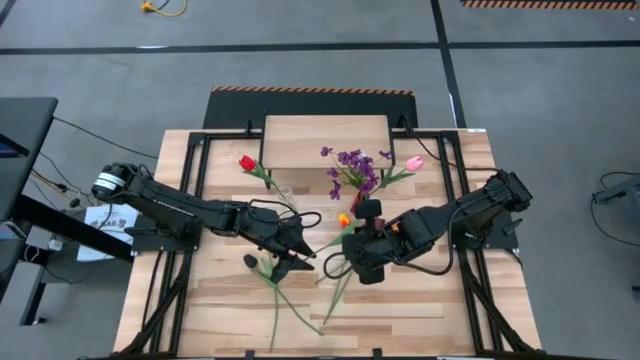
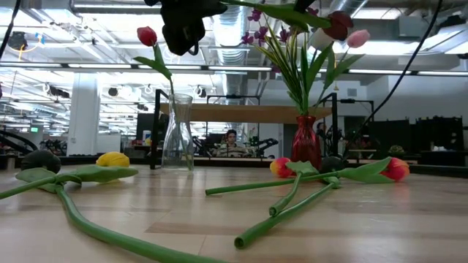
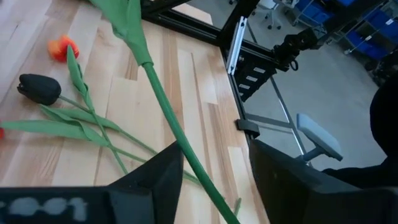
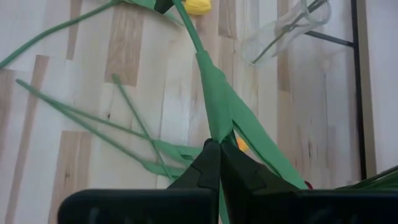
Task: Pick and place flowers into a vace then onto a shelf
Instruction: Put the dark red flower into the transparent flower vase
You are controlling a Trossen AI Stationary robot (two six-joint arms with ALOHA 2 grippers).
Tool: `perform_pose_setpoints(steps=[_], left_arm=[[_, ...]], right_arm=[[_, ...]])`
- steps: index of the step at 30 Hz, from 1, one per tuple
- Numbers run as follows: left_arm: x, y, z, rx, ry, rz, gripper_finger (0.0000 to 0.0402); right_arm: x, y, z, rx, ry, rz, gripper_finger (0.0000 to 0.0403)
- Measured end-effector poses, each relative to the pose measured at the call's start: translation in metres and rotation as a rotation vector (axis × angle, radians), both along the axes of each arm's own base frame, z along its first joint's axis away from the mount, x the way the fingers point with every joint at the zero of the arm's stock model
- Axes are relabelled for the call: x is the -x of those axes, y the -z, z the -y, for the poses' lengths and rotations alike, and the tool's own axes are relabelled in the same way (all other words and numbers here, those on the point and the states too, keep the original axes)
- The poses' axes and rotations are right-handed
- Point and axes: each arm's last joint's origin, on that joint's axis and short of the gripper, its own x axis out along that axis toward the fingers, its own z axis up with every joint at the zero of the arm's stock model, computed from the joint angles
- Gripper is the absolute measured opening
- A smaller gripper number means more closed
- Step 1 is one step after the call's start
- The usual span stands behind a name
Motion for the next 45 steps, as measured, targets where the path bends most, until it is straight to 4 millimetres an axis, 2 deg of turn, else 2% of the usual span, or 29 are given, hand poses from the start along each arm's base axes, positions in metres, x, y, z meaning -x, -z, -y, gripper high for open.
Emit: perform_pose_setpoints(steps=[5,12,23,34,39,45], left_arm=[[0.000,0.001,0.000,-0.013,0.004,-0.002,0.0117],[0.000,0.000,0.000,-0.041,0.016,0.014,0.0010],[0.000,0.000,0.001,-0.043,0.021,0.014,0.0001],[0.006,0.008,-0.002,-0.064,-0.028,-0.091,0.0000],[0.017,-0.002,0.000,-0.084,-0.067,-0.087,0.0000],[0.042,-0.027,0.010,-0.118,-0.123,-0.014,0.0000]], right_arm=[[0.000,0.000,0.000,-0.003,0.000,0.006,0.0000],[-0.002,-0.001,-0.002,-0.002,-0.021,0.025,0.0000],[-0.005,-0.002,-0.006,-0.090,-0.057,0.034,0.0005],[-0.001,-0.013,-0.017,-0.142,-0.042,0.076,0.0087],[0.001,-0.014,-0.023,-0.181,-0.075,0.056,0.0105],[0.005,-0.014,-0.031,-0.215,-0.089,0.047,0.0107]])
